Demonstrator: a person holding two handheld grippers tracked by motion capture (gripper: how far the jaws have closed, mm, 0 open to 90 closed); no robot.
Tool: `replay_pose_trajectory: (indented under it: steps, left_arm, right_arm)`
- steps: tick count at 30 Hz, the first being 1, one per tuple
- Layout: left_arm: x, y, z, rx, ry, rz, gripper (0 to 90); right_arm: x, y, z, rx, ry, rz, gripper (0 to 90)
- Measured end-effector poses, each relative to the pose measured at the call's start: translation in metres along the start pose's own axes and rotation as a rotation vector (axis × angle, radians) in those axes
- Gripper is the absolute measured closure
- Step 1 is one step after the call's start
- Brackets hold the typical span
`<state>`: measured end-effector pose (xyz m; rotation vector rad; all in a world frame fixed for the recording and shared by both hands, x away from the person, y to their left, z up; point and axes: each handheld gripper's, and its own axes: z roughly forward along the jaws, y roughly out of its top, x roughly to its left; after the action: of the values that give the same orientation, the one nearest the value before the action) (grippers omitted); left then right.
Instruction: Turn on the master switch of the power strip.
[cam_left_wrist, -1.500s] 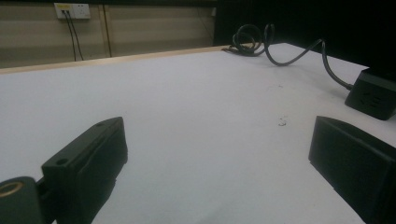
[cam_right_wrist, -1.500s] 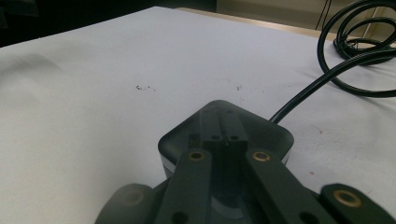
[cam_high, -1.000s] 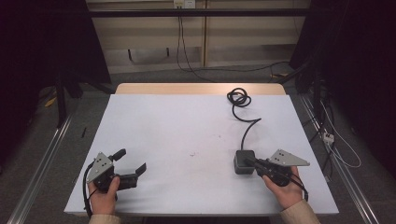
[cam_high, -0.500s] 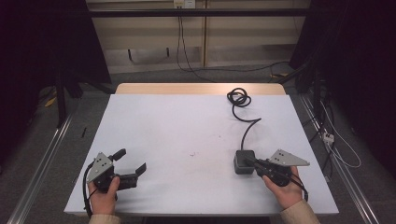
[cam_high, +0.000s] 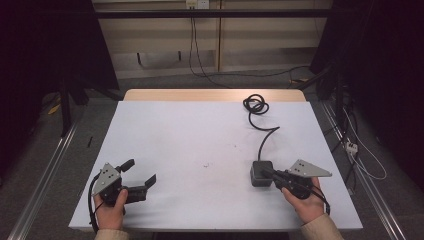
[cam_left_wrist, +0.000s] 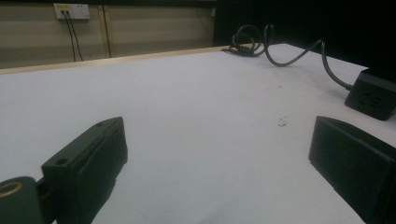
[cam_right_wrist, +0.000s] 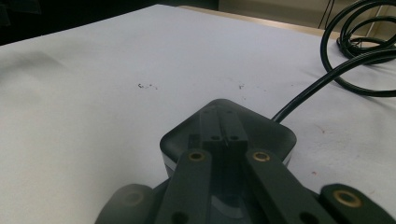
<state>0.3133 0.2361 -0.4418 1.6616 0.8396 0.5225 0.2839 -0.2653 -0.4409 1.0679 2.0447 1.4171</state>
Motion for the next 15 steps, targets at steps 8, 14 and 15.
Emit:
replay_pose_trajectory:
  steps: [8, 14, 15]
  left_arm:
    - [0.0001, 0.0001, 0.0001, 0.000, -0.001, 0.002, 4.3]
    - [0.0003, 0.0002, 0.0001, -0.003, -0.001, -0.001, 4.3]
    - [0.0004, 0.0002, 0.0001, -0.002, 0.000, 0.000, 4.3]
  right_arm:
    - [0.0004, -0.0002, 0.0000, -0.004, -0.004, -0.002, 90.0]
    - [0.0009, -0.0003, 0.0001, -0.006, -0.007, -0.001, 90.0]
    - [0.0010, -0.0004, 0.0001, -0.007, -0.008, -0.001, 90.0]
